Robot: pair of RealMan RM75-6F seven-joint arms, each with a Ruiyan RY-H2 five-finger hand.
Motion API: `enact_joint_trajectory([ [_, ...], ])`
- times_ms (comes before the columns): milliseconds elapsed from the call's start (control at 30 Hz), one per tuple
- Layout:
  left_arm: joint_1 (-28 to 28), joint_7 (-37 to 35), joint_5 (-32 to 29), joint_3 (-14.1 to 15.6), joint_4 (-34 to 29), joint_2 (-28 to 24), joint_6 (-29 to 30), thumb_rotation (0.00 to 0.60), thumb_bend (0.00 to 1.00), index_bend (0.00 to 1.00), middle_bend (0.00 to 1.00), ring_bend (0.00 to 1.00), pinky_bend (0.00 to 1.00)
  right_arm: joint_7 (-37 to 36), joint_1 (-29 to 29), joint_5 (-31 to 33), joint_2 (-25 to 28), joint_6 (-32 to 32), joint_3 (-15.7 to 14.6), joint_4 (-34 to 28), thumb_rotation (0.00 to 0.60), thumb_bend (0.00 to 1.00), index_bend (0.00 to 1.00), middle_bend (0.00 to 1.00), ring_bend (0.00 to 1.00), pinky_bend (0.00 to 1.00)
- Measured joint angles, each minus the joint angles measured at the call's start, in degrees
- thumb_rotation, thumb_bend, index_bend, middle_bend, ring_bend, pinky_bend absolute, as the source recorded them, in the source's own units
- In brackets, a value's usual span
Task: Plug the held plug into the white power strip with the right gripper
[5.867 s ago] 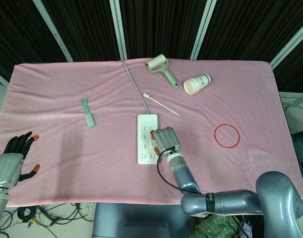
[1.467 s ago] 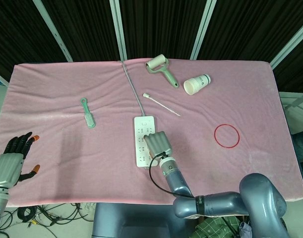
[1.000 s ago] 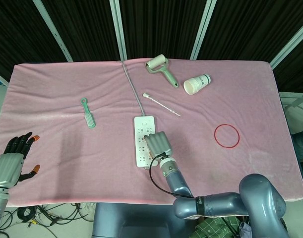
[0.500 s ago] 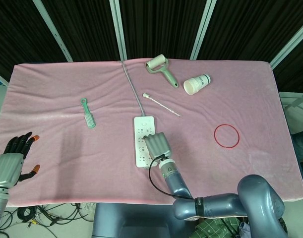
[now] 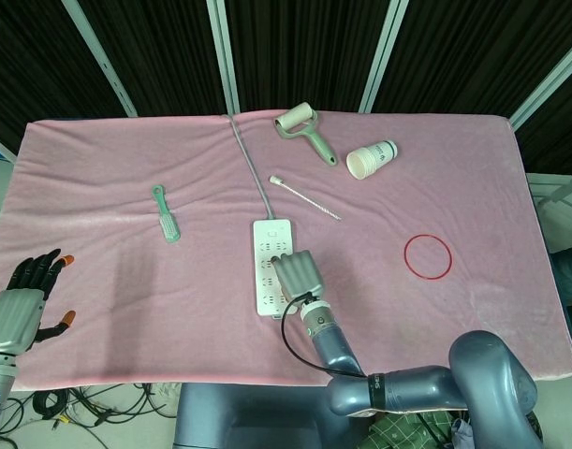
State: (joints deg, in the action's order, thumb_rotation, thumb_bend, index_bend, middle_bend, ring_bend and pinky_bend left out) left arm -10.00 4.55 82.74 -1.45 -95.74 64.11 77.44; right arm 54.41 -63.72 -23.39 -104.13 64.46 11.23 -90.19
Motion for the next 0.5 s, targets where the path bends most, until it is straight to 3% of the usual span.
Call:
enact_joint_trajectory([
  [133,-0.01,0.0,-0.05,-0.03,0.0,0.0,-0.01,0.6,0.3,0.09,0.0,0.0,0.0,-0.83,0.28,-0.14,0.55,-0.53,0.53,-0.65,0.6,0.4,0.71,0.58,0.62,0.54],
  [500,-0.01,0.26,-0.1,0.01,0.02,0.03,-0.06,0.6,0.3,0.09,0.0,0.0,0.0,-1.94,0.87,0.14,2.73,-1.05,1.32,-2.99,0.6,0.35,0.43,0.34,0.43,0.38],
])
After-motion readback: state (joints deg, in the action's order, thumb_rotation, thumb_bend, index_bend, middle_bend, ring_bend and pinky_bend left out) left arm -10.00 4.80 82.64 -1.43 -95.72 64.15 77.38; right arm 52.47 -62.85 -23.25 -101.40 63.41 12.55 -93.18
